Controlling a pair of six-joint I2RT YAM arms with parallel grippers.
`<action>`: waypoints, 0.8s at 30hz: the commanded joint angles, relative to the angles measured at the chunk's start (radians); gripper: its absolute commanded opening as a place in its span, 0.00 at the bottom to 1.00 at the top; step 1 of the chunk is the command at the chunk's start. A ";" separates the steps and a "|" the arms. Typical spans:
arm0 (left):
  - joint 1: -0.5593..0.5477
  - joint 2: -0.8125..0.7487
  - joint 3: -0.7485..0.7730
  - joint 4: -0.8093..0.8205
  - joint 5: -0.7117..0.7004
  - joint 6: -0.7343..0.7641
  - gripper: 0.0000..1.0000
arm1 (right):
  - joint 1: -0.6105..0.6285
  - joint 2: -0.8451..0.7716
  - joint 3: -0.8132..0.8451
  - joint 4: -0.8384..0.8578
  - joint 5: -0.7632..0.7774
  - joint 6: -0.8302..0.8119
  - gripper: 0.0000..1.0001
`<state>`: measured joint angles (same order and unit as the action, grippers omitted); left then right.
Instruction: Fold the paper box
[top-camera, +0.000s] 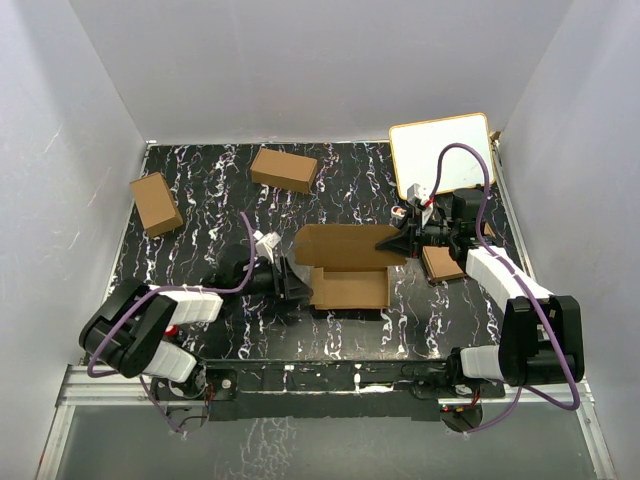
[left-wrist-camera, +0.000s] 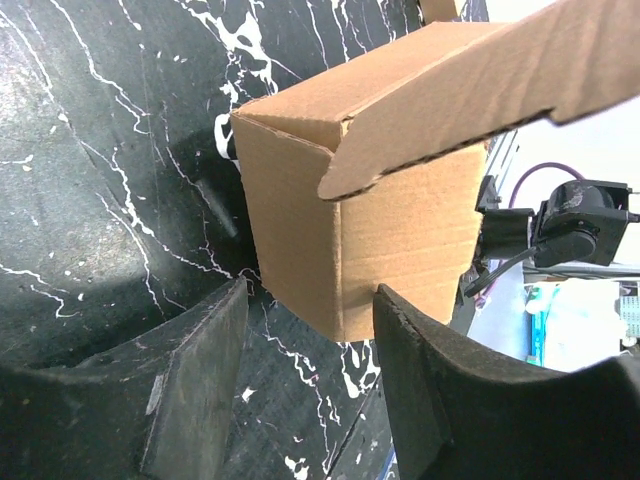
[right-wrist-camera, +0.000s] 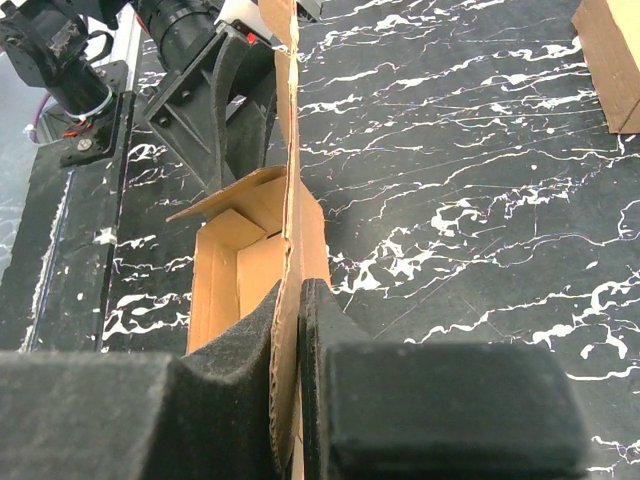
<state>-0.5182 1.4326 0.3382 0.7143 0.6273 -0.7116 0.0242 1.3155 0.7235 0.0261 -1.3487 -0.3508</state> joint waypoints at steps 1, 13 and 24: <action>-0.020 -0.014 0.003 0.043 -0.016 -0.026 0.52 | -0.003 -0.025 0.016 0.044 -0.023 -0.045 0.08; -0.118 -0.035 0.062 -0.128 -0.250 -0.044 0.53 | -0.001 -0.036 0.010 0.049 -0.013 -0.048 0.08; -0.226 -0.060 0.200 -0.404 -0.514 -0.034 0.51 | 0.011 -0.059 0.001 0.060 -0.016 -0.050 0.08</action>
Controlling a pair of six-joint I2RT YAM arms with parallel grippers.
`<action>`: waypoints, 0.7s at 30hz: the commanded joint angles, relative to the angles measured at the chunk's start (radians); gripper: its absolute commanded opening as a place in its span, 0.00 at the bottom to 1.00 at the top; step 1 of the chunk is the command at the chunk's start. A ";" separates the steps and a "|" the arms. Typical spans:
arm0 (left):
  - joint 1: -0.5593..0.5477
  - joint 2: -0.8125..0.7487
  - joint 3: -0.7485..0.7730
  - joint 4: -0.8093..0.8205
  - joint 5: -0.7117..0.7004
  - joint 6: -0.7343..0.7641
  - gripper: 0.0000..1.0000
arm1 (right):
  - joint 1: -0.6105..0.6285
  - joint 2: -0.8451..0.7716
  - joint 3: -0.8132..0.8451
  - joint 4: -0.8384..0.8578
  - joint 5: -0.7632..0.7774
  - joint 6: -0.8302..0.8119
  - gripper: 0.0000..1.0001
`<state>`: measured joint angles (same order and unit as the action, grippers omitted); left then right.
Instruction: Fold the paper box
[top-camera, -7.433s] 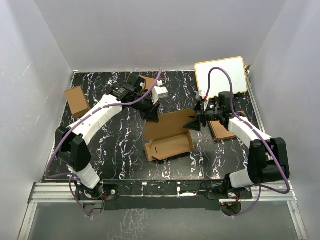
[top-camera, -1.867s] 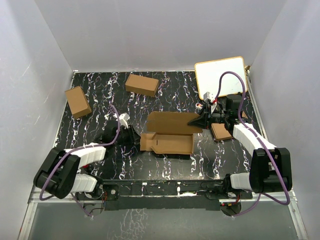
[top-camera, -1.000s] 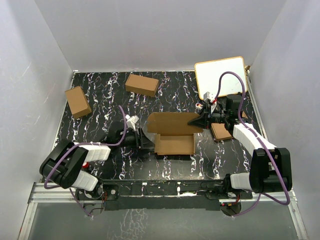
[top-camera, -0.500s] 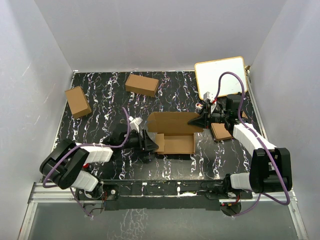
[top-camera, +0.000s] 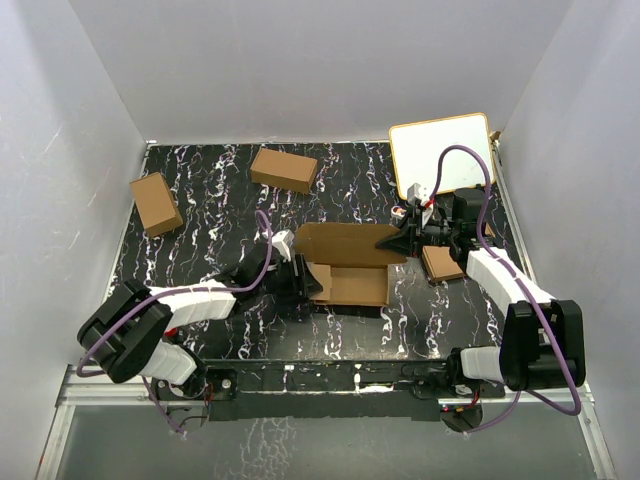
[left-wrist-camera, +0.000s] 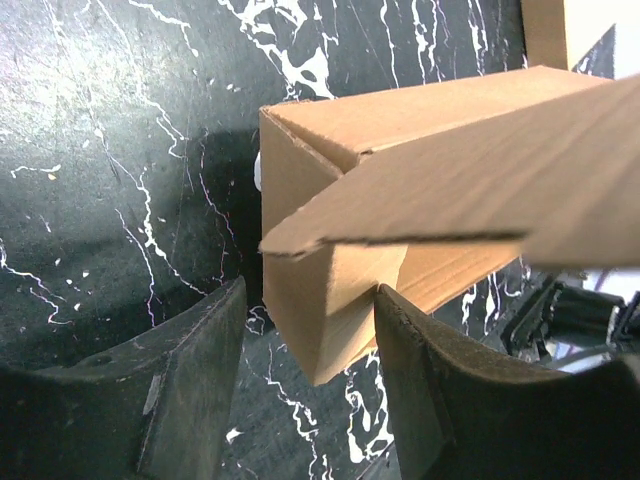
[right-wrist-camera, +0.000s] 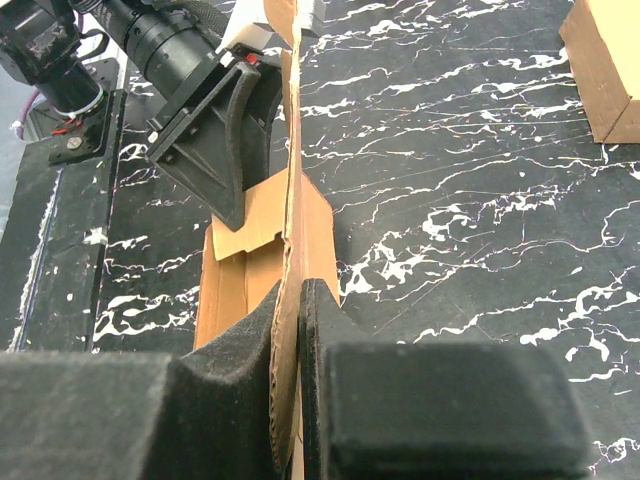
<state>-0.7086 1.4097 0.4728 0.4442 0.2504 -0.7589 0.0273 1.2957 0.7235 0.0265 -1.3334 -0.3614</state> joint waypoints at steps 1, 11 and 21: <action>-0.050 -0.037 0.077 -0.159 -0.163 0.013 0.51 | 0.009 -0.040 -0.001 0.059 -0.031 -0.038 0.08; -0.155 -0.008 0.167 -0.273 -0.371 0.047 0.42 | 0.017 -0.041 -0.001 0.062 -0.027 -0.036 0.08; -0.219 0.043 0.195 -0.292 -0.548 0.077 0.16 | 0.027 -0.043 -0.018 0.106 -0.002 0.007 0.08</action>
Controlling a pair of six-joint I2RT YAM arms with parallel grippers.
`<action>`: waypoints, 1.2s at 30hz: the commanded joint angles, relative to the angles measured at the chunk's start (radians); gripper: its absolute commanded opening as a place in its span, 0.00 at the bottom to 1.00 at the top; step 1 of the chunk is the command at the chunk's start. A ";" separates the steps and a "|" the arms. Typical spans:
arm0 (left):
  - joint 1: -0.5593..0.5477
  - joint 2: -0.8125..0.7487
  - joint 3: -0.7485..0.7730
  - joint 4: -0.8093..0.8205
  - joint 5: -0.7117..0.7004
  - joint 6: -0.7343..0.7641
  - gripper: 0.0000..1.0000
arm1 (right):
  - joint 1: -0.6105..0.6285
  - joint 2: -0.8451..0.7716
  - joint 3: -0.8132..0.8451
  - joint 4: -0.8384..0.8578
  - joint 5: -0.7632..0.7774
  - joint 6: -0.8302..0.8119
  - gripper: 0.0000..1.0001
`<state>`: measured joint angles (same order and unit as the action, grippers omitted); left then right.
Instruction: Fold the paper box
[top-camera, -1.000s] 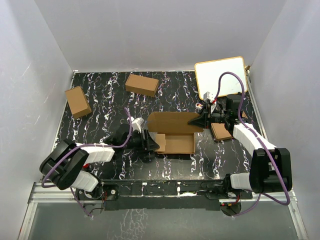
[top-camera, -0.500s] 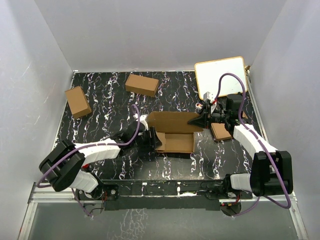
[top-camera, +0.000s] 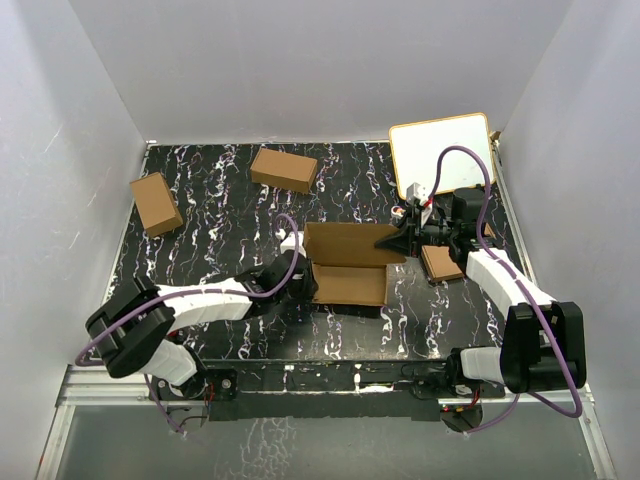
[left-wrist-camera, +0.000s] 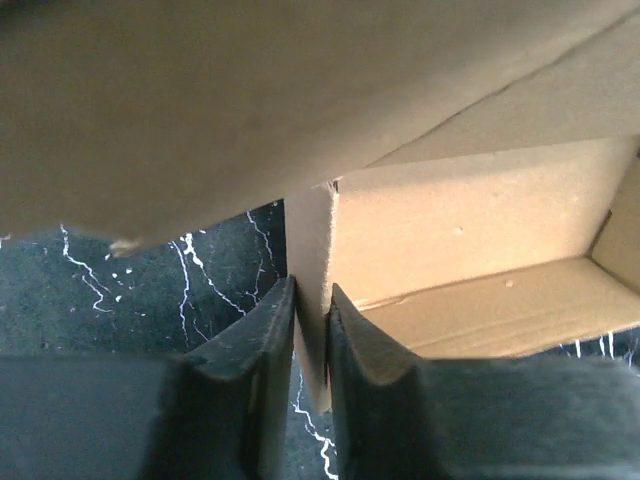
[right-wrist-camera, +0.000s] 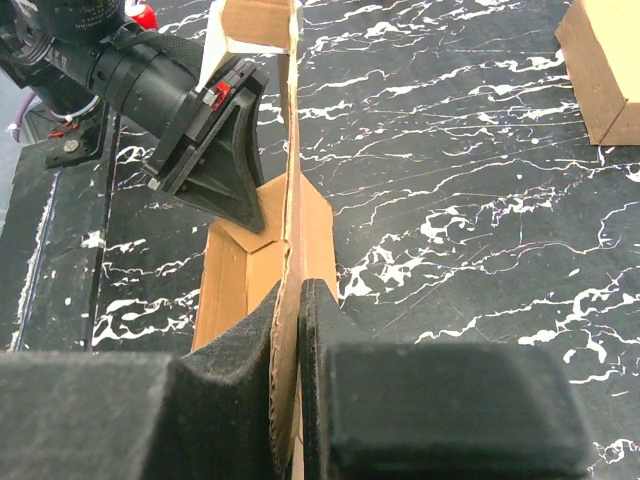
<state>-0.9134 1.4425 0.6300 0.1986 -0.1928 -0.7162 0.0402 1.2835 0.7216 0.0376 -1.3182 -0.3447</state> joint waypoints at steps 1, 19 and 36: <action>-0.015 0.015 0.046 -0.060 -0.110 0.038 0.12 | 0.016 -0.031 -0.017 0.097 -0.016 -0.008 0.08; -0.059 0.084 0.171 -0.237 -0.267 0.024 0.18 | 0.035 -0.036 -0.024 0.107 0.008 -0.007 0.08; -0.058 0.102 0.212 -0.198 -0.290 0.036 0.33 | 0.036 -0.038 -0.028 0.107 0.009 -0.010 0.08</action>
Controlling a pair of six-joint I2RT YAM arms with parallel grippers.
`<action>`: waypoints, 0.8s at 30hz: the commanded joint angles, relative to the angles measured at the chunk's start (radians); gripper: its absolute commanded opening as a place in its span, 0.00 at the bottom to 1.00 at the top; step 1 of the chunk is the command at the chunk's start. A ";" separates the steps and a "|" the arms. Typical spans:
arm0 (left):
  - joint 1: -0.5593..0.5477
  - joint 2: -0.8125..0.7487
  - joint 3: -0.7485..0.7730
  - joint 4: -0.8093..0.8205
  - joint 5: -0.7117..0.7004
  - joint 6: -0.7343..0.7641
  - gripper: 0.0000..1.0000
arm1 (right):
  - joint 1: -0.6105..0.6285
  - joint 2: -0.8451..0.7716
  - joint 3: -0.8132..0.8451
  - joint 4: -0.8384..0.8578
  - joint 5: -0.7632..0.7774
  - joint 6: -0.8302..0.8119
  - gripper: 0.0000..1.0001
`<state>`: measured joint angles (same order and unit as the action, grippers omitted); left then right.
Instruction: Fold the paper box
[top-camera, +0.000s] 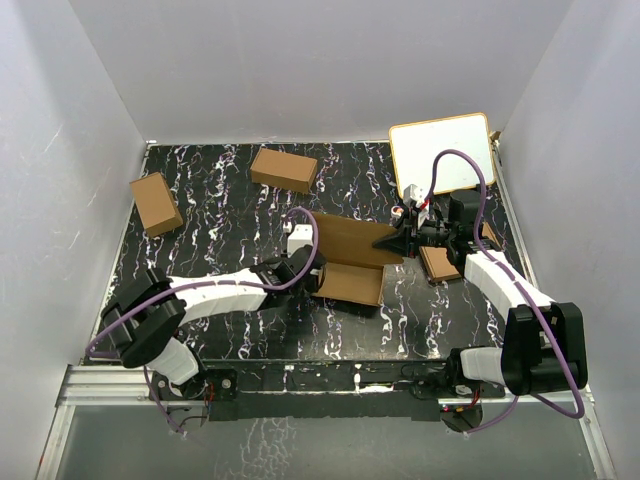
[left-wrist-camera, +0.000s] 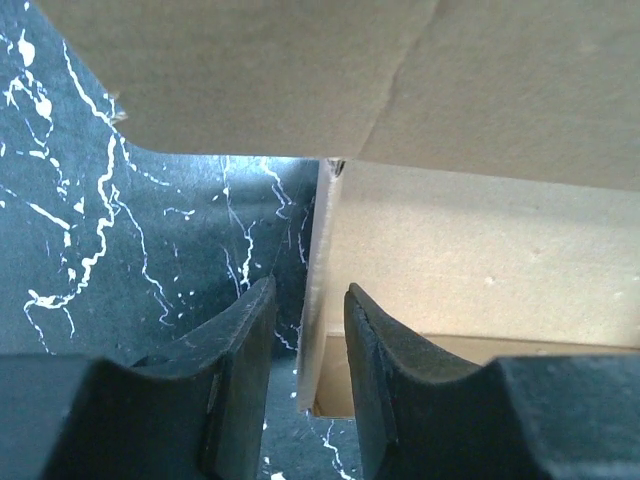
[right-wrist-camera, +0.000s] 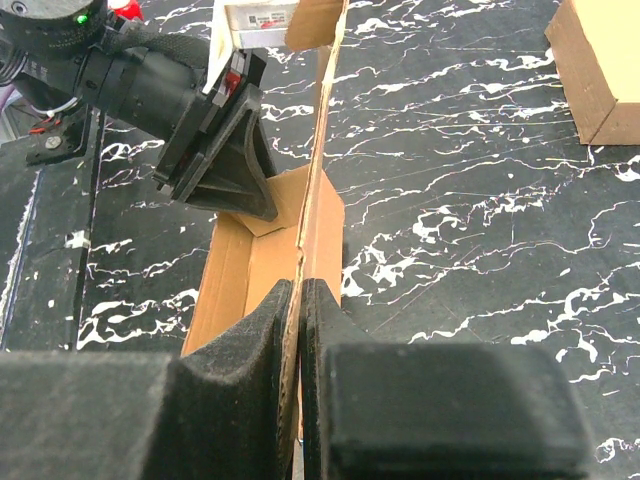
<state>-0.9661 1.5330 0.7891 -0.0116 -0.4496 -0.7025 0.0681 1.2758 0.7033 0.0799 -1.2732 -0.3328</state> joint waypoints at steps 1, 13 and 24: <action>-0.006 0.017 0.058 0.012 -0.040 0.026 0.33 | 0.009 -0.030 -0.010 0.064 -0.037 -0.023 0.08; -0.006 0.102 0.080 -0.030 -0.085 0.063 0.21 | 0.008 -0.029 -0.010 0.063 -0.037 -0.025 0.08; -0.006 0.102 0.094 -0.087 -0.127 0.120 0.03 | 0.008 -0.028 -0.010 0.063 -0.035 -0.028 0.08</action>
<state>-0.9783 1.6478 0.8715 -0.0280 -0.5339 -0.6369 0.0704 1.2758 0.6895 0.0769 -1.2388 -0.3382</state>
